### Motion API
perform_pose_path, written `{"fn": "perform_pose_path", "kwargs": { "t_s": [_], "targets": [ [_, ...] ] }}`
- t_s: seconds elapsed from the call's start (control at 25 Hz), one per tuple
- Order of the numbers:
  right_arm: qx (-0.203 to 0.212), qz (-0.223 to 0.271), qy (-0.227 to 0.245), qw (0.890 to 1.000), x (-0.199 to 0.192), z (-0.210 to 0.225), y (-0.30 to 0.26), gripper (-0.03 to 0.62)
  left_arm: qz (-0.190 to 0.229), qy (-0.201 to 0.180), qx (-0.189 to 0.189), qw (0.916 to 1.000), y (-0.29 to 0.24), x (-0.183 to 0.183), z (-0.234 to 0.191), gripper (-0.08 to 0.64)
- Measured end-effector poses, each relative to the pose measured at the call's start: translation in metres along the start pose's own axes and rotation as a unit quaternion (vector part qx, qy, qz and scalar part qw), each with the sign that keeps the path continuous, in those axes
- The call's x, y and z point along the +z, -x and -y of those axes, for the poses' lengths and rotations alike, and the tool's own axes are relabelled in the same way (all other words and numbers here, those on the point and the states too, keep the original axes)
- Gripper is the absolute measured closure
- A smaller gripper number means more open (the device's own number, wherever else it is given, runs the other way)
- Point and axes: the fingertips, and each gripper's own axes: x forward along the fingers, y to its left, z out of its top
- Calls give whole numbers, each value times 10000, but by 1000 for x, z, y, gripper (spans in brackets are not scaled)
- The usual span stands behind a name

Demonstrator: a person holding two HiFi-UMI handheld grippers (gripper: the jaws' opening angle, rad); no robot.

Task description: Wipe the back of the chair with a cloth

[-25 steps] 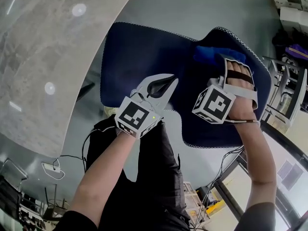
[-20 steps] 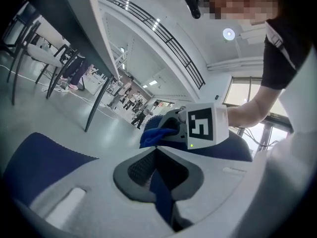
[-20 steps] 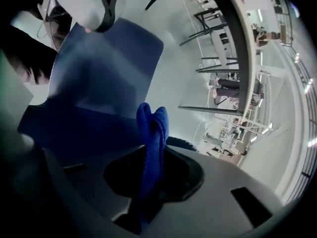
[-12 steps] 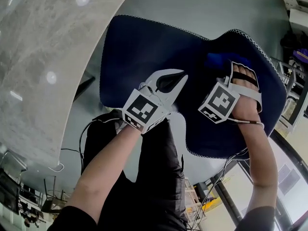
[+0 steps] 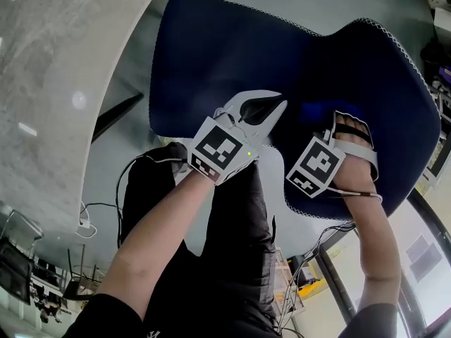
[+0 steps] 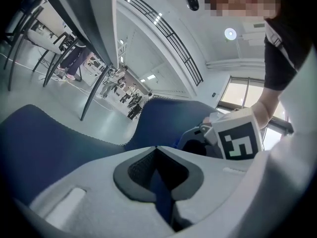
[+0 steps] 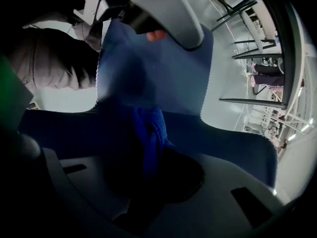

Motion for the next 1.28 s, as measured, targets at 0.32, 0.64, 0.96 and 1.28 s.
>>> {"fn": "perform_pose_path", "kwargs": {
  "t_s": [0.32,0.64,0.96,1.28],
  "targets": [
    [854,140,-98,9962,13,-88,22,526,9,-67,3,10000,25,-7,21,552],
    [1623,350,7,9861,21,-133,54,526,-100,-116,88,9998,47,-10,41,552],
    [967,1404,-659,9832,47,-50,70,526,-45,-129,178,9997,55,2,35,552],
    [-1112,1276,-569,9839,50,88,28,526,192,-222,309,9991,28,23,-8,552]
  ]
}}
